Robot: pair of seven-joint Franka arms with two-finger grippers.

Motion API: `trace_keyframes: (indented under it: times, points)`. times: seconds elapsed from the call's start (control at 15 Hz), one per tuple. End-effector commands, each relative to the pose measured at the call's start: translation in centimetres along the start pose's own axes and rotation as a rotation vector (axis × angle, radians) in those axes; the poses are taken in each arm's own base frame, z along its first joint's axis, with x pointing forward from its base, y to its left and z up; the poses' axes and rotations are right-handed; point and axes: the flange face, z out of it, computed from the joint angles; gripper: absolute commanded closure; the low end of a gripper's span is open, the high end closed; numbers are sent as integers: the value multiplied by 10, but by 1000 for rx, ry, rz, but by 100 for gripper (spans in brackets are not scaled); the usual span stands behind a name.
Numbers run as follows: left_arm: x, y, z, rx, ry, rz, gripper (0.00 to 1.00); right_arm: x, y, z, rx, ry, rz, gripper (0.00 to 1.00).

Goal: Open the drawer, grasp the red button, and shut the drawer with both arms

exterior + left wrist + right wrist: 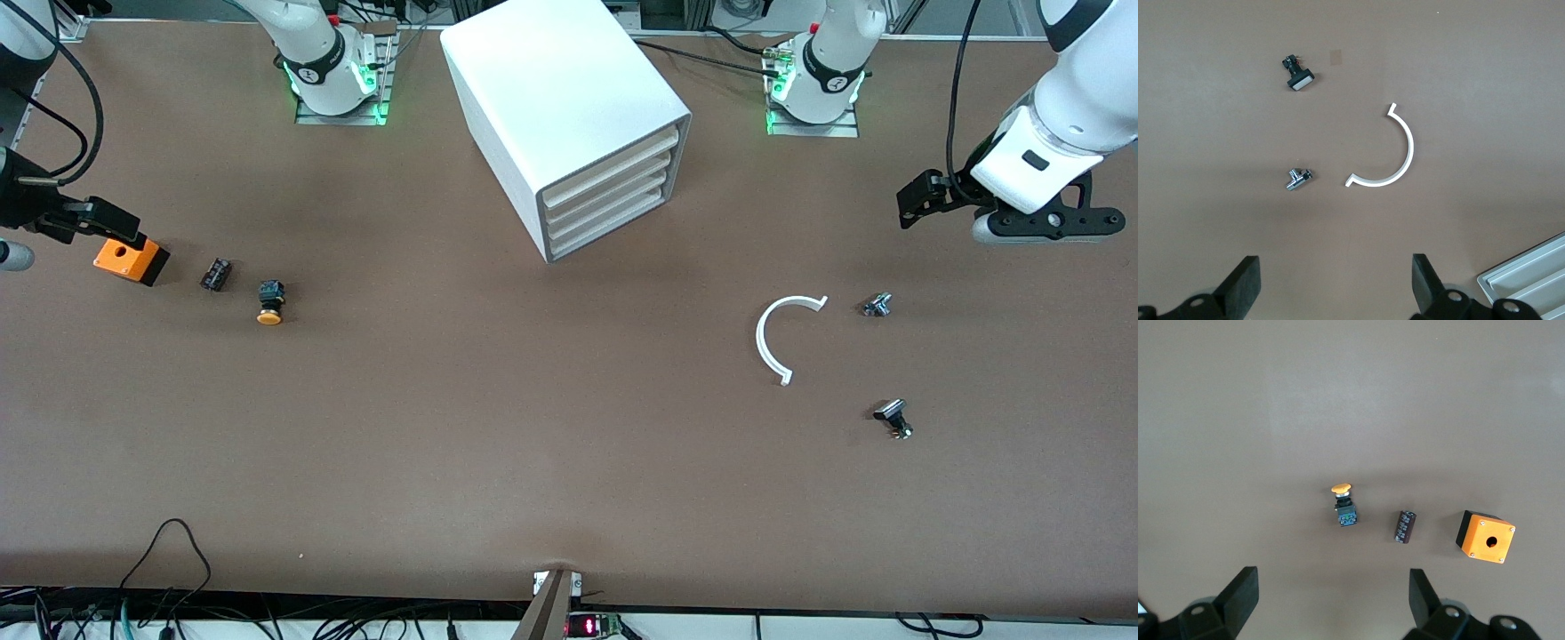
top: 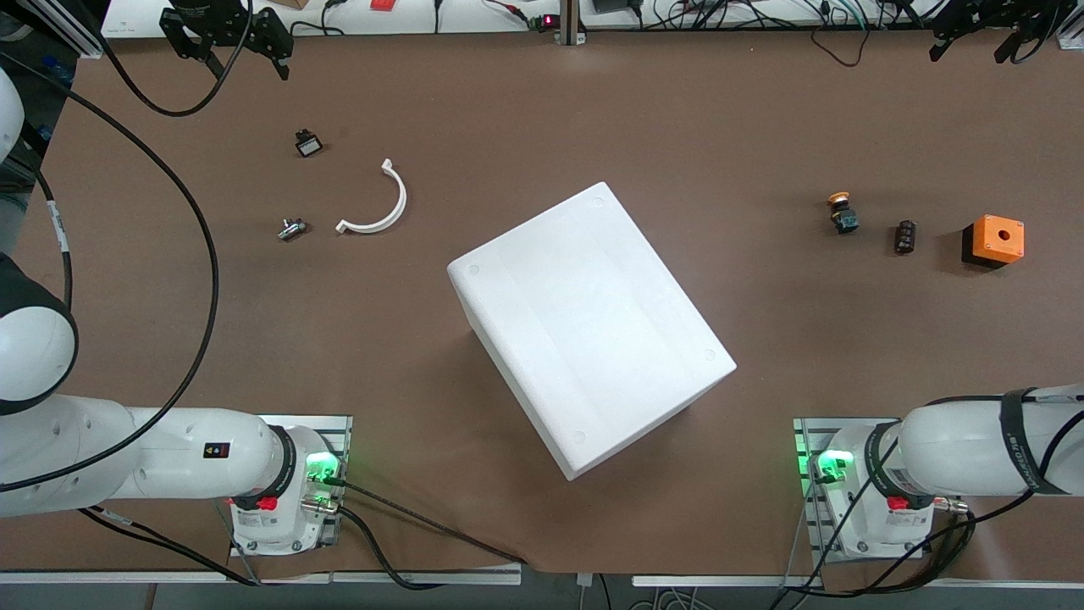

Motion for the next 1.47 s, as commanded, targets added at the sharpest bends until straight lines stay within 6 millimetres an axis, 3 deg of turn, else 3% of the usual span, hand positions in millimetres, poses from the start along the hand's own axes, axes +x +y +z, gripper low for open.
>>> trace_keyframes:
  times: [0.0,0.8,0.93,1.07,1.13,1.4]
  points:
    - [7,1,-7,-15,30,1,0,-6,3,-1,4,1,-2,0]
    - [7,11,3,-4,-12,31,0,-8,3,-2,2,-8,-26,0]
    - [19,23,29,3,-55,54,0,-8,3,-3,2,-6,-24,0]
    - [29,29,21,-5,-42,62,0,-8,3,-3,2,-5,-24,0]
    - [40,36,49,-5,-95,71,0,-8,3,-3,3,-5,-22,0]
    - [45,54,82,-113,-200,136,0,-4,-1,-5,2,11,-16,0]
